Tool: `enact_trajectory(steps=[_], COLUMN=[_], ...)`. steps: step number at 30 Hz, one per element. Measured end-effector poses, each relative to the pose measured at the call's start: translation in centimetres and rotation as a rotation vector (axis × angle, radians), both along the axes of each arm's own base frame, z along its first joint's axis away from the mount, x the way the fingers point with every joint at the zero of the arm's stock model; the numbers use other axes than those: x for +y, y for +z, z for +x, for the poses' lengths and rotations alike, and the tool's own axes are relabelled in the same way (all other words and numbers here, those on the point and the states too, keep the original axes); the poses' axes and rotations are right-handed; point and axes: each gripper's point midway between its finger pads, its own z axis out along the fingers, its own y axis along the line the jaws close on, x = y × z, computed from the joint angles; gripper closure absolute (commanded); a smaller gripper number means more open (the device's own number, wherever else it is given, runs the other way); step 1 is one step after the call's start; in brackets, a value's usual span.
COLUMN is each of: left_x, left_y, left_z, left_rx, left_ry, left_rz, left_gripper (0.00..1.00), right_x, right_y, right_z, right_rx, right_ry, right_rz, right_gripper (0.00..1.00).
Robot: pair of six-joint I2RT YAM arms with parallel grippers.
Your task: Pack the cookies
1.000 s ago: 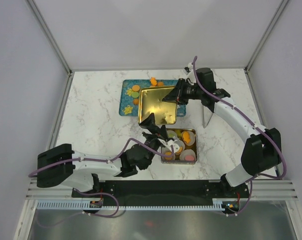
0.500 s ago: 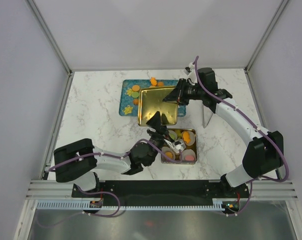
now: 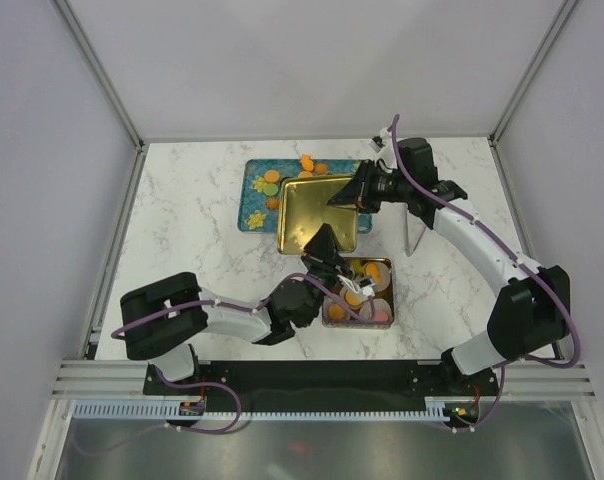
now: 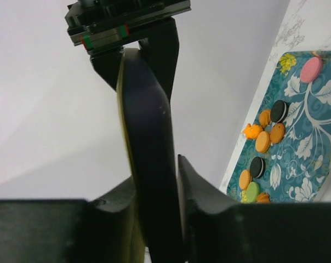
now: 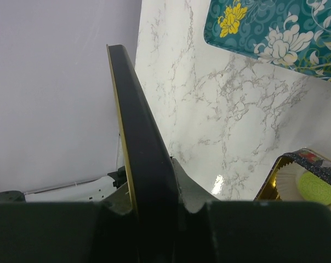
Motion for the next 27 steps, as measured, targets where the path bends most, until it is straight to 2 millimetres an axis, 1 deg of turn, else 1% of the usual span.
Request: enact_trajectory(steps=[2,3,4,7,8,9,10,12,13,15,16,19,22,24,27], left_x=[-0.1,-0.2,-0.2,-0.3,-0.3,-0.3,-0.3,-0.2,0.0,0.2,0.2,0.3,-0.3,-0.5,-0.6], left_y=[-0.2,-0.1,-0.1,-0.1,0.1,0.2,0.4,0.8,1.1,1.5,1.6,2.3,3.1,3.1,2.2], left_z=[0.1,0.1,0.1,0.2,0.2,0.2,0.3,0.4,0.4,0.3,0.2,-0.2,-0.7,-1.0,-1.6], left_rx=[0.002,0.001,0.001,0.002,0.001,0.000,0.002,0.010,0.027,0.070,0.107,0.236,0.346,0.426,0.552], left_ry=[0.001,0.002,0.003,0.005,0.006,0.009,0.013,0.022,0.019,0.004,-0.007,-0.042,-0.092,-0.104,-0.112], left_rz=[0.003,0.001,0.001,0.002,-0.002,-0.007,-0.016,-0.048,-0.088,-0.152,-0.177,-0.268,-0.369,-0.419,-0.479], left_gripper=[0.84,0.93,0.97,0.98,0.98,0.98,0.98,0.98,0.98,0.98,0.98,0.98,0.98,0.98,0.98], right_x=[-0.1,-0.2,-0.3,-0.5,-0.6,-0.6,-0.8,-1.1,-1.3,-1.9,-2.1,-3.5,-5.0,-6.3,-8.4], right_y=[0.1,0.1,0.2,0.4,0.4,0.5,0.4,0.1,0.0,-0.2,-0.2,1.1,3.4,5.2,7.7], right_z=[-0.1,0.0,0.1,0.1,0.1,0.2,0.3,0.5,0.6,0.8,0.9,1.8,2.6,3.2,3.9], right_rx=[-0.014,-0.027,-0.033,-0.056,-0.061,-0.068,-0.074,-0.086,-0.090,-0.108,-0.116,-0.178,-0.259,-0.315,-0.390], right_ry=[0.000,-0.002,-0.004,-0.011,-0.014,-0.018,-0.024,-0.040,-0.048,-0.074,-0.087,-0.153,-0.229,-0.292,-0.390], right_rz=[-0.001,-0.009,-0.011,-0.022,-0.026,-0.031,-0.041,-0.066,-0.079,-0.118,-0.133,-0.183,-0.216,-0.235,-0.262], right_gripper=[0.83,0.81,0.76,0.70,0.61,0.56,0.45,0.34,0.26,0.18,0.12,0.04,0.02,0.02,0.02])
